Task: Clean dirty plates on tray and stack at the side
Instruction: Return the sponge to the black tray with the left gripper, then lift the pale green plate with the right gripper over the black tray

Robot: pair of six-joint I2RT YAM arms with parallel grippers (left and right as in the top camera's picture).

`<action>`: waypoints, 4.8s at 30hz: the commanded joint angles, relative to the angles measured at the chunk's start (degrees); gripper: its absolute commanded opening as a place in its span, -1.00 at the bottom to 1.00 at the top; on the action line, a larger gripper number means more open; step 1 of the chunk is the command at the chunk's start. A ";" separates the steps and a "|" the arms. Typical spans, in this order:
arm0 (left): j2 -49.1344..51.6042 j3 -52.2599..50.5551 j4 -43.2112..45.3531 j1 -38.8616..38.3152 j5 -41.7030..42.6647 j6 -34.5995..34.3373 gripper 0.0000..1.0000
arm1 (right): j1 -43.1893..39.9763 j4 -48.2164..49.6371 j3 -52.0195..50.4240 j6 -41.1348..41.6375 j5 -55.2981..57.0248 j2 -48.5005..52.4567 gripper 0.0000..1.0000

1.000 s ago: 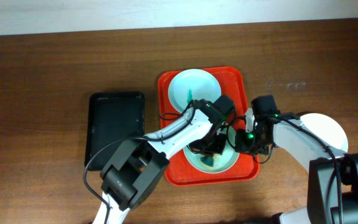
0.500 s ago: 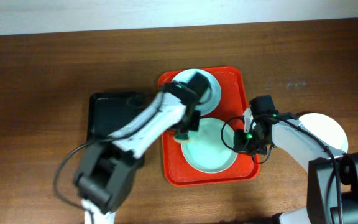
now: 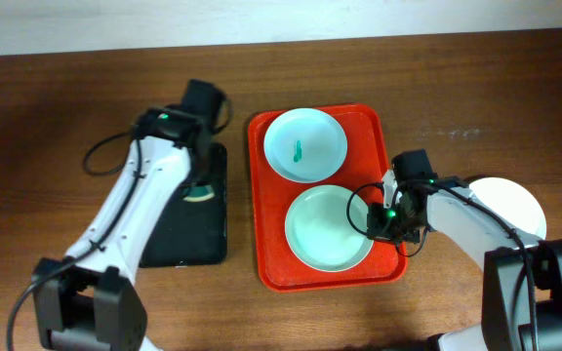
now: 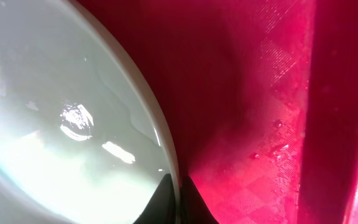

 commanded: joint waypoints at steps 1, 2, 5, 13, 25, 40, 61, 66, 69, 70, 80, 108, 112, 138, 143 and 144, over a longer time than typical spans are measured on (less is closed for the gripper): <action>-0.28 -10.69 8.02 5.27 -0.04 3.32 -1.00 | -0.33 -0.85 -1.20 -0.52 4.98 1.33 -0.91; -0.28 -16.31 14.45 6.67 3.52 6.12 -1.00 | -0.33 -0.87 -1.20 -0.52 4.98 1.33 -0.91; -0.28 -21.51 20.00 7.54 5.38 8.41 -1.00 | -0.33 -0.92 -1.20 -0.55 4.72 1.33 -0.91; -1.36 -18.60 17.77 7.72 5.44 8.41 -0.47 | -0.33 -0.87 -1.20 -0.52 1.73 1.33 -0.92; -14.05 -4.79 -0.24 9.16 6.86 8.37 0.99 | -0.33 1.49 -1.09 4.15 -4.59 1.20 -0.91; -24.33 -4.66 -3.04 13.57 6.69 8.39 0.99 | 10.93 -18.01 17.75 5.53 2.23 -6.82 -0.92; -24.33 -4.66 -3.04 13.55 6.69 8.39 0.99 | 35.28 -8.48 37.81 19.45 6.60 11.28 -0.92; -24.33 -4.68 -3.04 13.55 6.69 8.39 0.99 | 38.51 -5.75 44.63 16.70 17.53 18.03 -0.91; -24.33 -4.66 -3.04 13.55 6.69 8.39 0.99 | 40.41 -0.94 44.78 10.45 25.20 18.21 -0.92; -24.33 -4.68 -3.04 13.55 6.69 8.39 0.99 | 41.18 0.87 44.85 7.85 27.23 18.14 -0.92; -24.33 -4.66 -3.04 13.57 6.69 8.39 0.99 | 46.45 3.15 47.91 0.92 46.21 16.81 -0.91; -24.33 -4.66 -3.04 13.57 6.69 8.39 0.99 | 53.33 9.31 48.22 -12.76 65.48 11.17 -0.92; -24.33 -4.66 -3.04 13.57 6.69 8.39 0.99 | 54.16 10.19 48.22 -12.87 66.77 11.17 -0.91; -24.33 -4.68 -3.04 13.57 6.69 8.39 0.99 | 54.10 10.38 48.22 -12.87 66.75 11.17 -0.92; -24.33 -4.66 -3.04 13.55 6.69 8.39 0.99 | 54.10 10.36 48.22 -12.87 66.75 11.17 -0.91; -24.33 -4.68 -3.04 13.55 6.69 8.39 0.99 | 54.10 10.36 48.22 -12.87 66.75 11.17 -0.91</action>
